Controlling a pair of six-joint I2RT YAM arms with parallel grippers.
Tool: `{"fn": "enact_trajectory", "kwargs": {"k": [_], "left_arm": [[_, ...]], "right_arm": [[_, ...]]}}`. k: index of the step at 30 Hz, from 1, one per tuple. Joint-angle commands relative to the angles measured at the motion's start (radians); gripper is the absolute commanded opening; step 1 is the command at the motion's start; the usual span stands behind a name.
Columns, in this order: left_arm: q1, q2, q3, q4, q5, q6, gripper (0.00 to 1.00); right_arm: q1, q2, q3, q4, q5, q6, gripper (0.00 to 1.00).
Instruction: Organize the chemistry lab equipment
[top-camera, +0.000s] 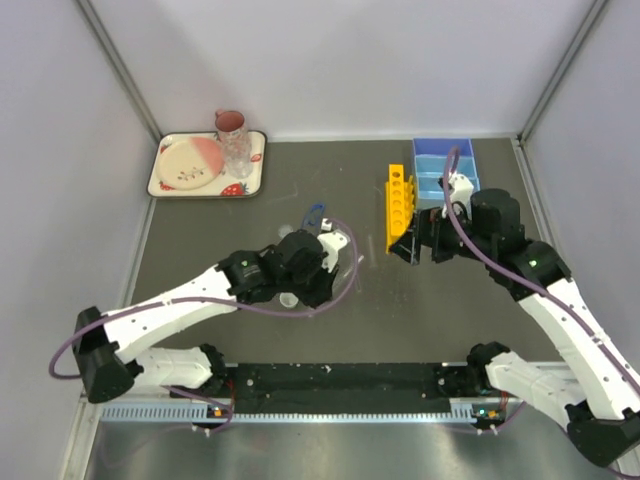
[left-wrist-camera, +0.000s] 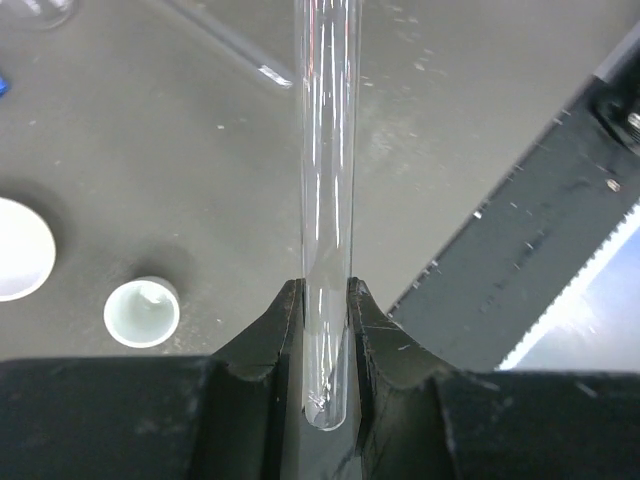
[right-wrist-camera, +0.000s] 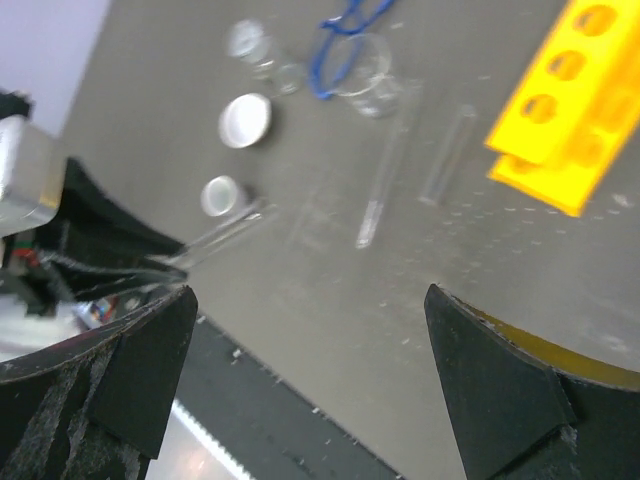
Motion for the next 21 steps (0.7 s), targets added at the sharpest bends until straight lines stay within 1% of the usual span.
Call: {"fn": "enact_trajectory", "kwargs": {"k": [1, 2, 5, 8, 10, 15, 18, 21], "left_arm": [[-0.004, -0.101, 0.032, -0.042, 0.179, 0.096, 0.00], [-0.004, -0.121, 0.029, -0.042, 0.193, 0.105, 0.00], [-0.004, -0.198, 0.012, -0.027, 0.281, 0.125, 0.00], [-0.004, -0.268, -0.017, 0.033, 0.331, 0.124, 0.00], [-0.004, -0.310, -0.042, 0.071, 0.363, 0.113, 0.00], [-0.004, -0.333, -0.051, 0.122, 0.440, 0.102, 0.00], [-0.004, -0.337, -0.054, 0.134, 0.449, 0.101, 0.00], [-0.004, -0.342, -0.056, 0.153, 0.466, 0.098, 0.00]], "right_arm": [[0.011, -0.023, 0.070, -0.014, -0.312, -0.024, 0.99], [0.009, -0.024, 0.070, -0.016, -0.400, -0.023, 0.99], [0.012, -0.020, 0.065, -0.004, -0.534, 0.000, 0.99], [0.018, -0.029, 0.038, 0.039, -0.588, 0.040, 0.99], [0.028, -0.035, 0.024, 0.103, -0.643, 0.086, 0.99], [0.077, -0.029, 0.009, 0.185, -0.647, 0.149, 0.99], [0.124, -0.010, 0.012, 0.246, -0.633, 0.178, 0.99], [0.173, 0.016, 0.022, 0.266, -0.605, 0.184, 0.98]]}}
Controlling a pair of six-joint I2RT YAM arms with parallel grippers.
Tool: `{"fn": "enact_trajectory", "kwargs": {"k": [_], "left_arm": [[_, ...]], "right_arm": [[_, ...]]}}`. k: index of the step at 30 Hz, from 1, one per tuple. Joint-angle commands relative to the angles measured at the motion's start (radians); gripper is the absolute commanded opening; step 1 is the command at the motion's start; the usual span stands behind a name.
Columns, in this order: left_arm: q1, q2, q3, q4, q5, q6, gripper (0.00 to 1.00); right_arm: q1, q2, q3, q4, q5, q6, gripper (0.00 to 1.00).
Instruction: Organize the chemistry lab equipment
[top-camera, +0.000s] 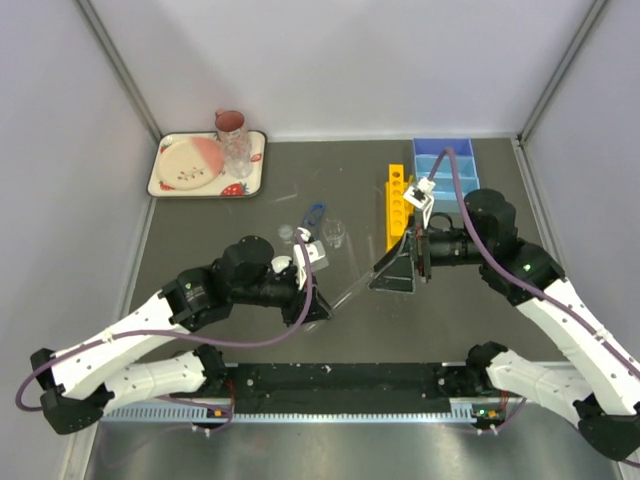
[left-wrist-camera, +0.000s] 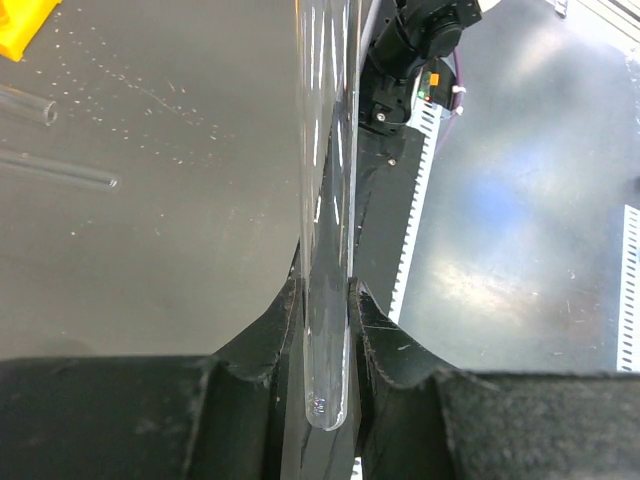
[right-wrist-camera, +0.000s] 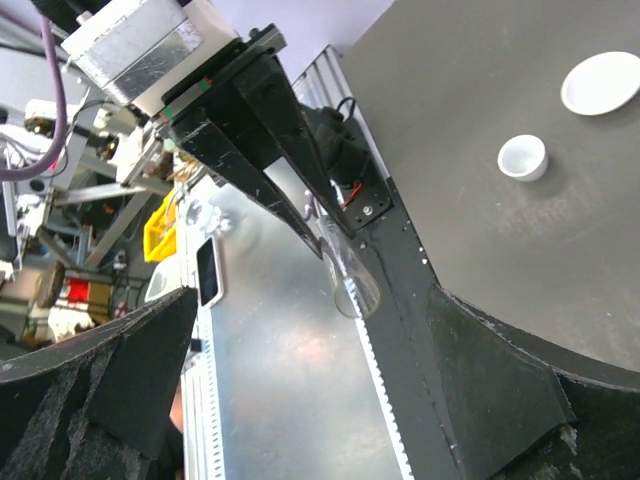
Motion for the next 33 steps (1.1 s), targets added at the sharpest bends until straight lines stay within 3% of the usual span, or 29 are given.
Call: {"fn": "enact_trajectory", "kwargs": {"k": [1, 11, 18, 23, 33], "left_arm": [[-0.004, -0.016, -0.006, 0.083, 0.061, 0.002, 0.00], [-0.004, -0.024, 0.005, 0.096, 0.056, -0.002, 0.00], [-0.002, -0.030, 0.002, 0.101, 0.033, -0.005, 0.00], [-0.004, -0.045, 0.010, 0.107, 0.001, -0.008, 0.00], [-0.002, -0.048, 0.017, 0.115, 0.006, -0.014, 0.00]], "right_arm": [[0.065, 0.031, 0.011, 0.103, 0.006, 0.041, 0.97], [0.132, 0.054, -0.003, 0.143, 0.051, 0.059, 0.84], [0.155, 0.063, 0.000, 0.154, 0.062, 0.065, 0.58], [0.164, 0.061, -0.002, 0.154, 0.068, 0.068, 0.53], [0.180, 0.066, -0.002, 0.155, 0.082, 0.068, 0.29]]}}
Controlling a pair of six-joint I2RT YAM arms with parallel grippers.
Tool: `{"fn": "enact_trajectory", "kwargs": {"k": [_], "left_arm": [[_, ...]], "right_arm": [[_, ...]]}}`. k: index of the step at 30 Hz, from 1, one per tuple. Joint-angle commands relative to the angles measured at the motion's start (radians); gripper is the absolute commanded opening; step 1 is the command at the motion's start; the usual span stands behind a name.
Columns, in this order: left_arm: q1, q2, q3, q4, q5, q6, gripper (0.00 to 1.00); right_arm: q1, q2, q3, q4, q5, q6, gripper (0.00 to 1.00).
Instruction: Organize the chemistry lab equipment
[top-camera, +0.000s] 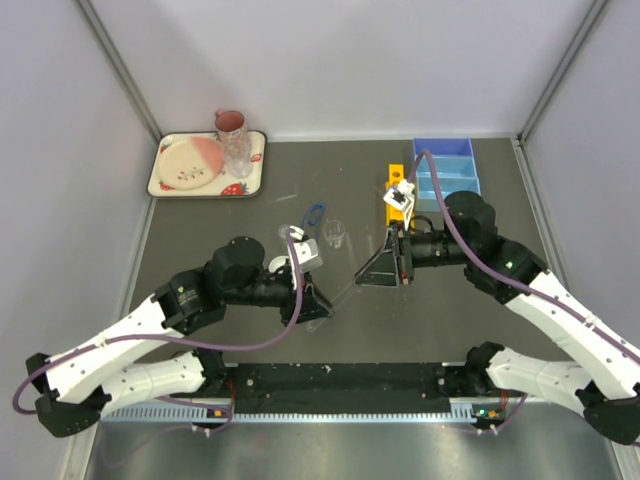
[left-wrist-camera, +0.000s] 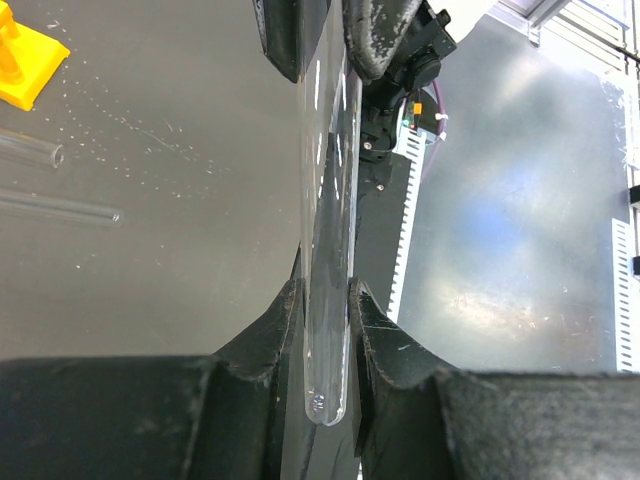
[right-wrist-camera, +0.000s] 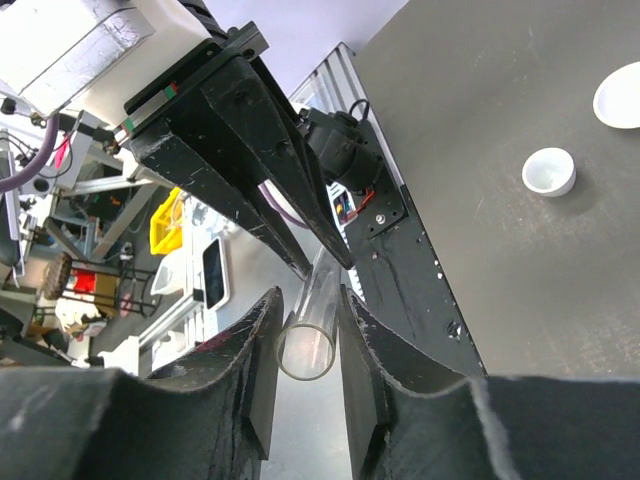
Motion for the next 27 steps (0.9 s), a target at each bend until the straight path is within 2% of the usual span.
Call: {"fn": "enact_trajectory", "kwargs": {"k": [1, 5, 10, 12, 15, 17, 18, 24, 27], "left_arm": [[-0.002, -0.010, 0.021, 0.061, -0.010, -0.011, 0.00], [-0.002, -0.010, 0.018, 0.065, -0.007, -0.013, 0.00], [-0.002, -0.005, 0.013, 0.065, -0.001, -0.011, 0.05], [-0.002, -0.004, 0.010, 0.064, 0.005, -0.011, 0.28], [-0.002, -0.007, 0.009, 0.064, 0.002, -0.011, 0.69], [-0.002, -0.011, 0.012, 0.062, -0.009, -0.010, 0.92], [-0.002, -0.011, 0.013, 0.052, -0.015, -0.008, 0.99], [-0.002, -0.014, 0.062, 0.006, -0.078, 0.004, 0.99], [-0.002, -0.018, 0.095, -0.031, -0.171, 0.006, 0.99]], "right_arm": [[0.023, 0.002, -0.002, 0.044, -0.008, 0.002, 0.27], [0.029, 0.007, -0.002, 0.044, 0.001, 0.000, 0.19], [0.029, 0.011, 0.001, 0.045, 0.005, -0.001, 0.17], [0.030, 0.011, 0.006, 0.045, 0.008, -0.001, 0.17], [0.030, 0.013, 0.011, 0.044, 0.036, -0.001, 0.17], [0.030, 0.016, 0.014, 0.039, 0.053, -0.004, 0.17], [0.030, 0.016, 0.020, 0.036, 0.071, -0.009, 0.16], [0.030, 0.060, 0.081, -0.042, 0.197, -0.072, 0.13], [0.029, 0.099, 0.136, -0.105, 0.290, -0.138, 0.13]]}}
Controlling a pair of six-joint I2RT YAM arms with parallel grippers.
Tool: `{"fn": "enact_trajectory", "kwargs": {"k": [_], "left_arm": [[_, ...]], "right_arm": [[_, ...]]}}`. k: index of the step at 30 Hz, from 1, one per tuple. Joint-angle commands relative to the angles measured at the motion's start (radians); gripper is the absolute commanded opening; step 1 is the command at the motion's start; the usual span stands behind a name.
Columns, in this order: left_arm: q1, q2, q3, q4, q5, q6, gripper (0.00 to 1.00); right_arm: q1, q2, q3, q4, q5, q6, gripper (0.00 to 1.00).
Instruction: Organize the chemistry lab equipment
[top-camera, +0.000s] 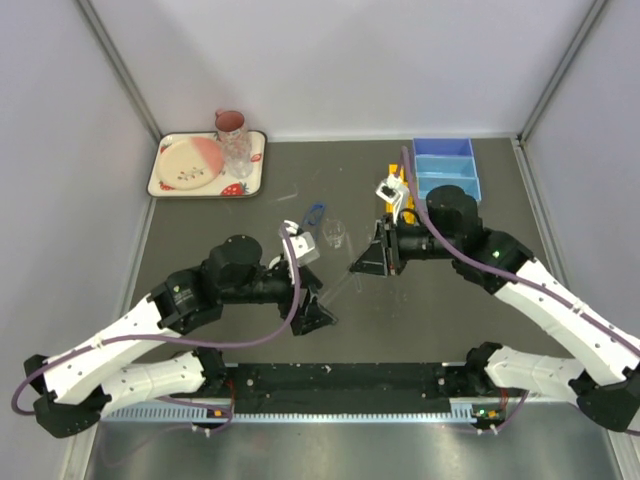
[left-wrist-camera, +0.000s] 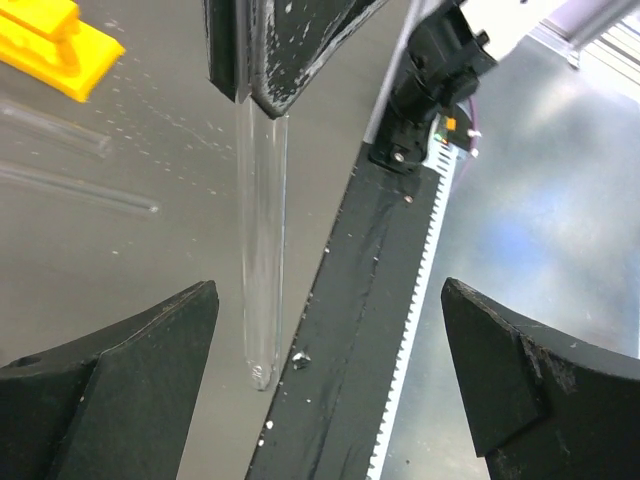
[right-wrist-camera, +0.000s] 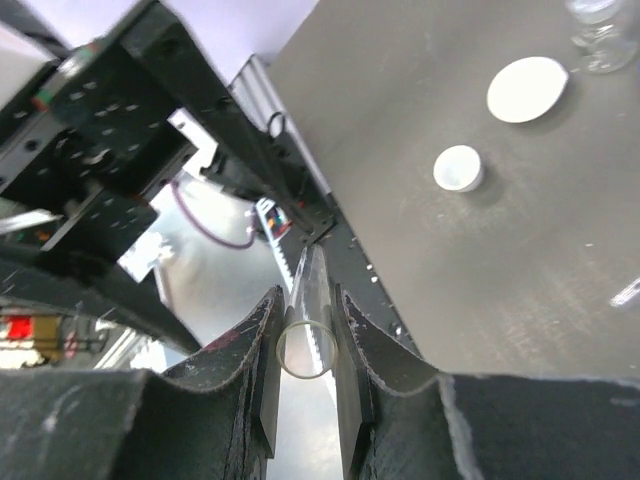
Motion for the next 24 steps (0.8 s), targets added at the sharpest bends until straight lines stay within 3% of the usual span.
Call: {"fn": "enact_trajectory", "kwargs": {"k": [1, 9, 16, 24], "left_arm": [[-0.002, -0.011, 0.086, -0.039, -0.138, 0.018, 0.99], [-0.002, -0.043, 0.070, -0.077, -0.402, -0.021, 0.99], [-0.002, -0.051, 0.054, -0.082, -0.434, -0.009, 0.99], [-0.002, -0.031, 0.028, -0.059, -0.425, -0.005, 0.99]], "right_arm": [[0.011, 0.045, 0.121, -0.069, 0.162, -0.115, 0.13], [-0.073, 0.158, 0.276, -0.192, 0.538, -0.224, 0.13], [-0.172, 0.259, 0.351, -0.266, 0.882, -0.319, 0.12], [-0.294, 0.322, 0.382, -0.267, 0.888, -0.336, 0.11]]}}
